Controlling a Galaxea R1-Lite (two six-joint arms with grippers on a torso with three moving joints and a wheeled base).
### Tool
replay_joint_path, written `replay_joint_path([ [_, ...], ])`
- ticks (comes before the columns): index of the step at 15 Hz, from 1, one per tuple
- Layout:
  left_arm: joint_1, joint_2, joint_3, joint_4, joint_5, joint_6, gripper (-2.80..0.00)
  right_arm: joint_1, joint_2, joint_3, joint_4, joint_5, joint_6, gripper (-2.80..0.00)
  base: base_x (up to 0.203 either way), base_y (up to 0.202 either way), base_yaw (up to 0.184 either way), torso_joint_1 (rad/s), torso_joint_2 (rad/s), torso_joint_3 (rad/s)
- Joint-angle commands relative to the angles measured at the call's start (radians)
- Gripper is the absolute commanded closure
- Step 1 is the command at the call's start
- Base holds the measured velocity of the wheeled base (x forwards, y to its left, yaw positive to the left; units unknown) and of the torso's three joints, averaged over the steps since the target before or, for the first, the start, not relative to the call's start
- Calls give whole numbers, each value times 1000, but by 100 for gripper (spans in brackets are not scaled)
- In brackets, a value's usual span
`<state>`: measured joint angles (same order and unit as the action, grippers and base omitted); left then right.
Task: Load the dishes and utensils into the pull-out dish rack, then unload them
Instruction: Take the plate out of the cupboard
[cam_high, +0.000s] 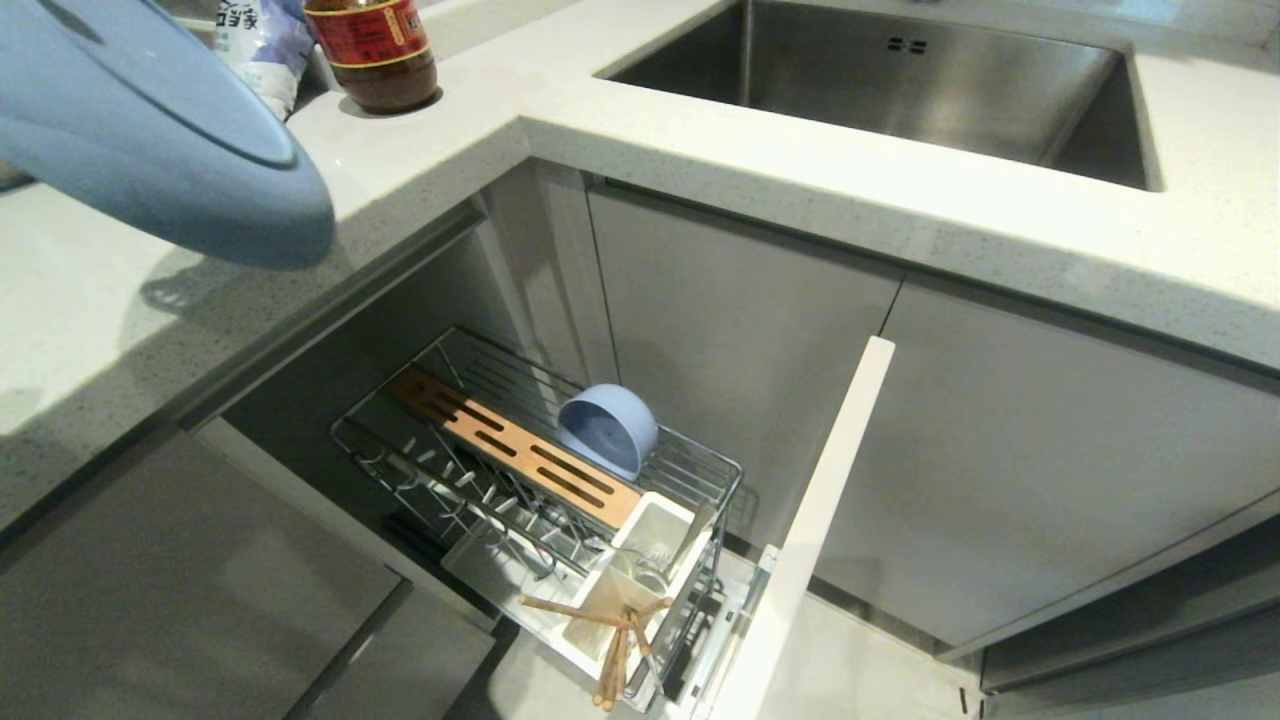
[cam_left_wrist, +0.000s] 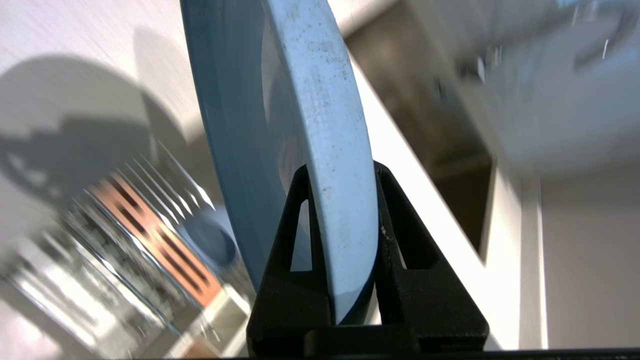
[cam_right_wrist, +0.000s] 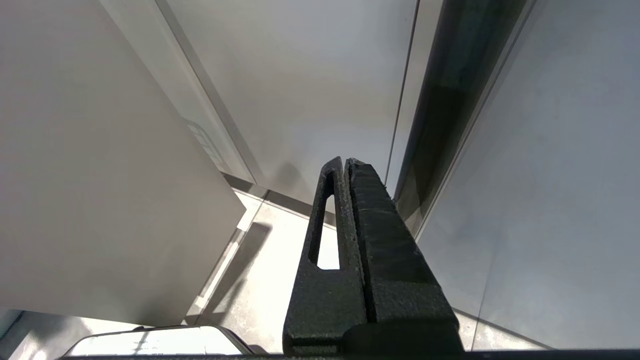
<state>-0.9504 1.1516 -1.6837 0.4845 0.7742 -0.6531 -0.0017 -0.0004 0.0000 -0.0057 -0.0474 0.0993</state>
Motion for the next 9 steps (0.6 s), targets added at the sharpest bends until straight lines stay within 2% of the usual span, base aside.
replay_joint_path([
  [1, 143, -61, -43, 1, 2, 65, 0, 0, -4, 0, 0, 0, 0, 0, 0, 0, 0, 0, 0, 0],
  [5, 460, -70, -61, 16, -26, 204, 0, 0, -4, 0, 0, 0, 0, 0, 0, 0, 0, 0, 0, 0],
  [9, 750, -29, -83, 31, -74, 506, 0, 0, -4, 0, 0, 0, 0, 0, 0, 0, 0, 0, 0, 0],
])
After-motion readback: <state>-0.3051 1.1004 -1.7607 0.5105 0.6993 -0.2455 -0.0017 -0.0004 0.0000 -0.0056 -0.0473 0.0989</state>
